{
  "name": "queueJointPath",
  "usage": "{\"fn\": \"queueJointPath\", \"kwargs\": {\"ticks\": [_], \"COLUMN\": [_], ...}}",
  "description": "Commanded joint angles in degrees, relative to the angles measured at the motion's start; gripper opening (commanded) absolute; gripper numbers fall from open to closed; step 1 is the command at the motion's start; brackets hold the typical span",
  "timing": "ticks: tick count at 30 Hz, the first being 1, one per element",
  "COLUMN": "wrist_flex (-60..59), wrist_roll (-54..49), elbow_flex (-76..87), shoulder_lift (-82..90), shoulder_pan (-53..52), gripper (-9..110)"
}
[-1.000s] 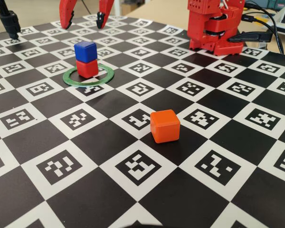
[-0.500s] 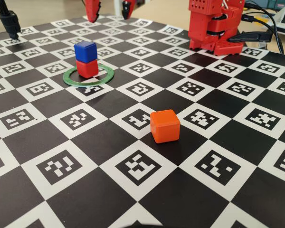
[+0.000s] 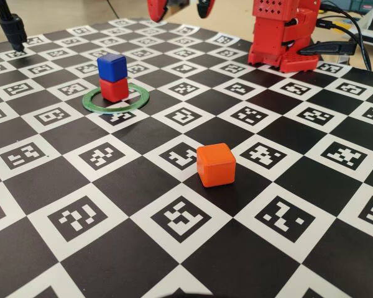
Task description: Grab the red cube then put it in the green circle then put the blue cube on top and finally the orange cube on top
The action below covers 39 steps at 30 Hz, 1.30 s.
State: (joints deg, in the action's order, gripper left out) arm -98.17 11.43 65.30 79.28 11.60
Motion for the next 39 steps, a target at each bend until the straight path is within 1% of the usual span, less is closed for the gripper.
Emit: {"fn": "queueJointPath", "kwargs": {"ticks": [1,6,11,14,24,39], "wrist_flex": [-0.35,1.41,-0.53,0.26,6.15,11.78], "wrist_roll": [7.21,10.55,13.71,14.5,16.35,17.14], "elbow_flex": [-6.94,-12.83,-24.96,-28.65,-29.18,-27.6], "shoulder_lift": [-1.58,-7.73,-16.96,-21.01,-27.86,-34.37], "shoulder_pan": [3.69,6.5,8.09,8.88,11.95,9.23], "gripper": [39,39,40,40,40,40]}}
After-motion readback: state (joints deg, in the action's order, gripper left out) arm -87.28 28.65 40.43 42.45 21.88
